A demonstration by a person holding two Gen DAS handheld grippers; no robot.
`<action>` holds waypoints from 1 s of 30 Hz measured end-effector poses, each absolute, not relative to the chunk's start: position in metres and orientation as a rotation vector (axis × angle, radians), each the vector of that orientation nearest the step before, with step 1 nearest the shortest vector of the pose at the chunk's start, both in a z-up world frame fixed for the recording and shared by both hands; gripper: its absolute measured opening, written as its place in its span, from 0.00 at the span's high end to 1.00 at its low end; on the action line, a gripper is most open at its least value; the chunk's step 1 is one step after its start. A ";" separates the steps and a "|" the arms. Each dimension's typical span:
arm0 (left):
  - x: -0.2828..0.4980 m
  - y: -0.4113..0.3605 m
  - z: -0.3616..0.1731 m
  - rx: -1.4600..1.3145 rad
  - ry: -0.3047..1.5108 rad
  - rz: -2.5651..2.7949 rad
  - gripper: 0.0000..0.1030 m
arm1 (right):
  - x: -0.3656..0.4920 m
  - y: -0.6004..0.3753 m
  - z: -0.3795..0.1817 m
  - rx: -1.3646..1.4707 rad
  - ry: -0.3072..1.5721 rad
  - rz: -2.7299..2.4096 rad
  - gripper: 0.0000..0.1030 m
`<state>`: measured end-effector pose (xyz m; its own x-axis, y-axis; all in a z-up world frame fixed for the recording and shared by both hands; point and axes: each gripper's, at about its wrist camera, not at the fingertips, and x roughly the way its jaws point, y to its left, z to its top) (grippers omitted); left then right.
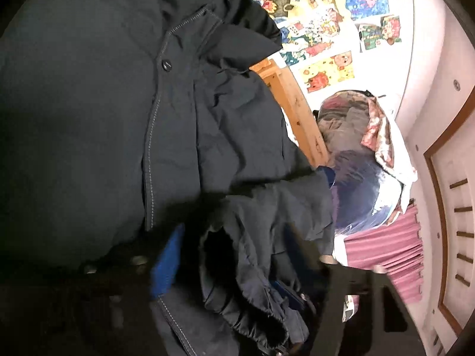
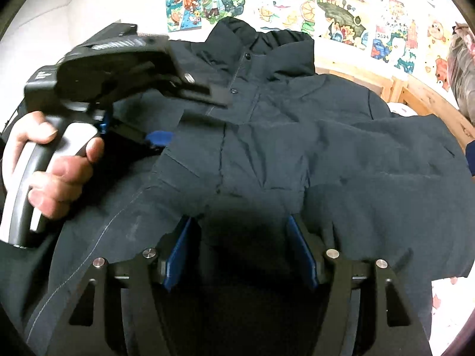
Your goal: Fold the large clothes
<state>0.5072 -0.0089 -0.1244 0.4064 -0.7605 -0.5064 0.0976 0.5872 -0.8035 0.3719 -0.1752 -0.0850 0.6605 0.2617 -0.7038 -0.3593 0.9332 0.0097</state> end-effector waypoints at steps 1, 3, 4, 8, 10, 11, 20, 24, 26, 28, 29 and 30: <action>0.507 -0.009 -0.125 -0.761 1.019 -0.614 0.66 | 0.368 -0.176 -0.084 -0.137 0.768 0.353 0.43; 0.506 -0.012 -0.123 -0.715 1.021 -0.589 0.91 | 0.367 -0.181 -0.080 -0.135 0.765 0.346 0.43; 0.504 -0.012 -0.118 -0.694 1.006 -0.579 0.92 | 0.362 -0.182 -0.078 -0.134 0.761 0.342 0.43; 0.489 0.000 -0.077 -0.609 0.861 -0.551 0.94 | 0.363 -0.205 -0.052 -0.110 0.705 0.341 0.43; 0.479 0.012 -0.052 -0.565 0.772 -0.517 0.94 | 0.359 -0.218 -0.037 -0.106 0.668 0.322 0.40; 0.473 0.020 -0.039 -0.537 0.734 -0.492 0.94 | 0.357 -0.224 -0.028 -0.105 0.644 0.302 0.39; 0.447 0.069 0.002 -0.308 0.709 -0.207 0.94 | 0.407 -0.250 -0.002 -0.120 0.576 0.144 0.30; 0.457 0.075 -0.022 -0.227 0.820 -0.094 0.94 | 0.446 -0.243 -0.024 -0.128 0.669 0.135 0.34; 0.463 0.077 -0.036 -0.183 0.860 -0.058 0.94 | 0.463 -0.241 -0.039 -0.128 0.726 0.132 0.41; 0.471 0.078 -0.049 -0.164 0.901 -0.031 0.94 | 0.472 -0.238 -0.056 -0.138 0.767 0.122 0.43; 0.473 0.078 -0.054 -0.159 0.912 -0.024 0.94 | 0.474 -0.236 -0.064 -0.141 0.786 0.119 0.43; 0.474 0.079 -0.058 -0.152 0.920 -0.020 0.94 | 0.479 -0.234 -0.075 -0.142 0.814 0.119 0.43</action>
<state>0.4744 0.0786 -0.0581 0.6066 -0.0823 -0.7908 -0.0475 0.9891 -0.1393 0.4793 -0.2339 -0.0749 0.6809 0.0509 -0.7306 -0.1602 0.9838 -0.0807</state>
